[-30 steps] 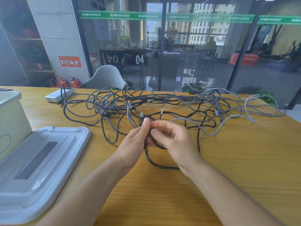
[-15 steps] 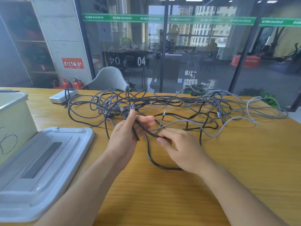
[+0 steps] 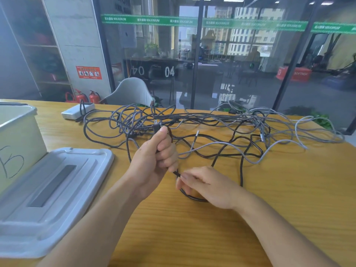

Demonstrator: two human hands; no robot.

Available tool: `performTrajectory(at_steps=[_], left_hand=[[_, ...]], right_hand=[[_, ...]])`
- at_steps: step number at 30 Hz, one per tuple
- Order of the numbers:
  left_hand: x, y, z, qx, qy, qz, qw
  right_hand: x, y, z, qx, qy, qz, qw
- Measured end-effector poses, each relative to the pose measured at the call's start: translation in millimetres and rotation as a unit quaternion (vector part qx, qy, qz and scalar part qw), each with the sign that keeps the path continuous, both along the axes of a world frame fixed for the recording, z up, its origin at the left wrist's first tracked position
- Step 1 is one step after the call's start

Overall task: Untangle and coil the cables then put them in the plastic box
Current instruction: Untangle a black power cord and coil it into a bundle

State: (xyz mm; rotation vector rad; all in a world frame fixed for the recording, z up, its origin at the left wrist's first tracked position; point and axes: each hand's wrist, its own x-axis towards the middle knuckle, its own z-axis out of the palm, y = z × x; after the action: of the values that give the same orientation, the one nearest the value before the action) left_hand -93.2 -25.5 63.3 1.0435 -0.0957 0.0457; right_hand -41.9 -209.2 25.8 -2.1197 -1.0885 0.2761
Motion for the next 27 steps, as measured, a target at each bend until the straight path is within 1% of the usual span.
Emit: performTrajectory(at_steps=[2, 4, 7, 11, 14, 16, 18, 20, 21, 22, 23, 25, 26, 27], left_hand=[[-1.6, 2.8, 3.0, -0.006, 0.003, -0.008, 1.0], [-2.6, 7.0, 5.4, -0.014, 0.002, -0.011, 1.0], [-4.6, 10.5, 8.1, -0.02, 0.008, -0.023, 1.0], [-7.7, 8.0, 10.0, 0.005, 0.014, -0.061, 0.998], [-7.4, 6.6, 8.8, 0.034, 0.016, -0.082, 0.996], [-5.9, 6.2, 5.7, 0.055, 0.017, -0.087, 0.995], [-4.8, 4.3, 2.1, 0.081, 0.021, -0.094, 0.992], [-3.6, 0.0, -1.1, 0.113, 0.023, -0.098, 0.988], [-2.9, -2.6, -2.7, 0.132, 0.022, -0.097, 0.986], [-2.2, -5.1, -4.6, 0.151, 0.019, -0.096, 0.984], [-1.1, -7.5, -6.6, 0.169, 0.016, -0.093, 0.981], [1.2, -10.9, -10.8, 0.2, 0.013, -0.085, 0.976], [2.4, -12.1, -13.3, 0.216, 0.012, -0.08, 0.973], [3.2, -13.2, -15.8, 0.234, 0.012, -0.074, 0.969]], right_hand=[[13.1, -13.3, -0.8, -0.066, -0.018, -0.028, 0.997], [30.6, -32.0, -2.6, -0.095, -0.046, -0.088, 0.991], [47.5, -55.2, 0.3, -0.088, -0.074, -0.176, 0.978], [53.5, -67.6, 5.4, -0.077, -0.097, -0.21, 0.97], [47.4, -58.4, 7.9, -0.03, -0.161, -0.277, 0.947], [36.7, -45.0, 11.2, 0.042, -0.211, -0.334, 0.918], [26.3, -32.9, 15.1, 0.13, -0.219, -0.357, 0.899], [17.5, -21.6, 18.8, 0.193, -0.179, -0.353, 0.898], [13.9, -16.7, 20.1, 0.213, -0.143, -0.348, 0.901], [10.0, -11.8, 22.3, 0.236, -0.091, -0.34, 0.906], [6.2, -7.9, 24.3, 0.268, -0.016, -0.325, 0.907], [-1.1, -1.6, 29.3, 0.338, 0.156, -0.271, 0.887], [-3.5, -0.5, 31.4, 0.355, 0.208, -0.243, 0.879], [-5.1, -0.3, 33.2, 0.359, 0.231, -0.218, 0.877]])
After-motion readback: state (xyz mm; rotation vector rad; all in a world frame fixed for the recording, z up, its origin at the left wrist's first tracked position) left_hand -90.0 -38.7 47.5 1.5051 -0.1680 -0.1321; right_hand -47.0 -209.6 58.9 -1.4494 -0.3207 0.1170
